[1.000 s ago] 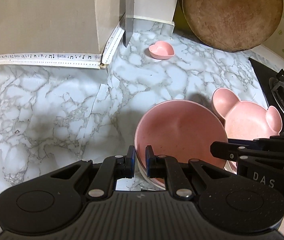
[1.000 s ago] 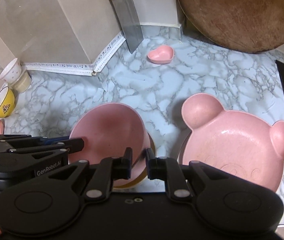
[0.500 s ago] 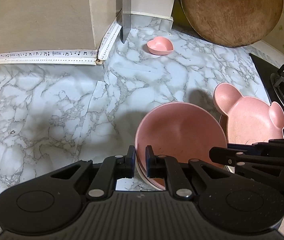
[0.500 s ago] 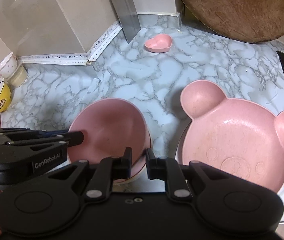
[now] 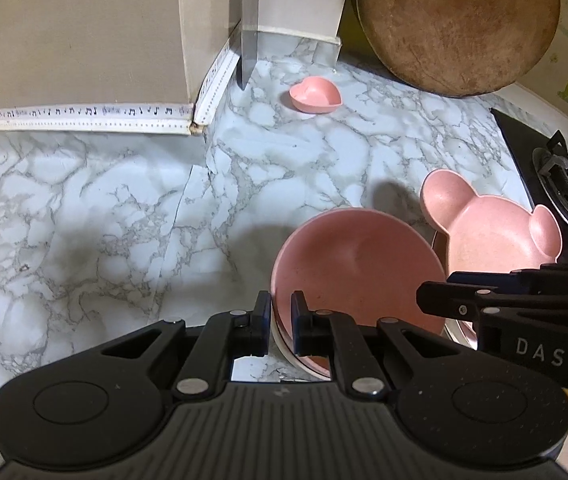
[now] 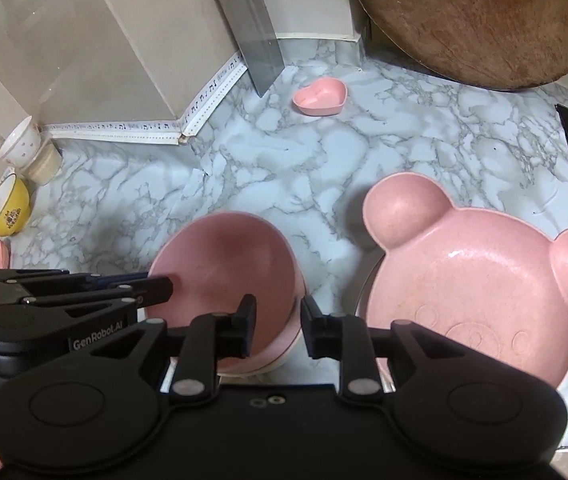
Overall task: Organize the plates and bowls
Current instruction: 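Lower the pink bowl into the cream bowl and open both grippers, then move both grippers toward the small pink heart-shaped dish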
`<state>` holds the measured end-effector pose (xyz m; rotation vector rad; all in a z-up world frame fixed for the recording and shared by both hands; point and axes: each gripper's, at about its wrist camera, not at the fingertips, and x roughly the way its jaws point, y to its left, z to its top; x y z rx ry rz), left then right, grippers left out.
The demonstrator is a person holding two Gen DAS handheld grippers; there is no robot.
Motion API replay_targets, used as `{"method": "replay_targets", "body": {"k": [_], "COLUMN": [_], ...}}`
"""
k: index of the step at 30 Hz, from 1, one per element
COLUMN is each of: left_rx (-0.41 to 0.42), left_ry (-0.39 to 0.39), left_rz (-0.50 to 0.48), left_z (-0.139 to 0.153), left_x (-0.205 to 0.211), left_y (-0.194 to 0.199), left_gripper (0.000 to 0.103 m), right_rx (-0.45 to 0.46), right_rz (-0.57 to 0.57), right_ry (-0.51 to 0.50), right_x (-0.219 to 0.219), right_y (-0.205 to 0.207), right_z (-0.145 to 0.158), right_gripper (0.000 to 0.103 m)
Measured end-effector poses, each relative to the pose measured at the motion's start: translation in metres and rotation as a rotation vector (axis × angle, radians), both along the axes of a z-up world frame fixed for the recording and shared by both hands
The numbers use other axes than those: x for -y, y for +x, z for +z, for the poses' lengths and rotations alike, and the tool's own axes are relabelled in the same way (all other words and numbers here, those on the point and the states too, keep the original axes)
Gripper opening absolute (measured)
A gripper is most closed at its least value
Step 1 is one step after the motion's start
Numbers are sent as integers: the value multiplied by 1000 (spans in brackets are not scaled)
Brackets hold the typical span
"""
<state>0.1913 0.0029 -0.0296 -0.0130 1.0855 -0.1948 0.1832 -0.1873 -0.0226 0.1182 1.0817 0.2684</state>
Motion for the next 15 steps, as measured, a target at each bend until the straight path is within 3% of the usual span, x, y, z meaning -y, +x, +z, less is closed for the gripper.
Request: {"method": "replay_targets", "body": {"k": [8,15], "left_rx": [85,143], "left_ry": [38,25], "left_rz": [-40,-48], "left_z": [25,46], "left_x": [4,7], "left_y": [-4,6], "left_gripper": [10,10], "right_rx": [47,98], "right_rz": [35,51], "right_ry": [0,-1], "right_x": [2,8], "right_y": [2,9], "right_z": [20,40], "right_gripper": [33,48]}}
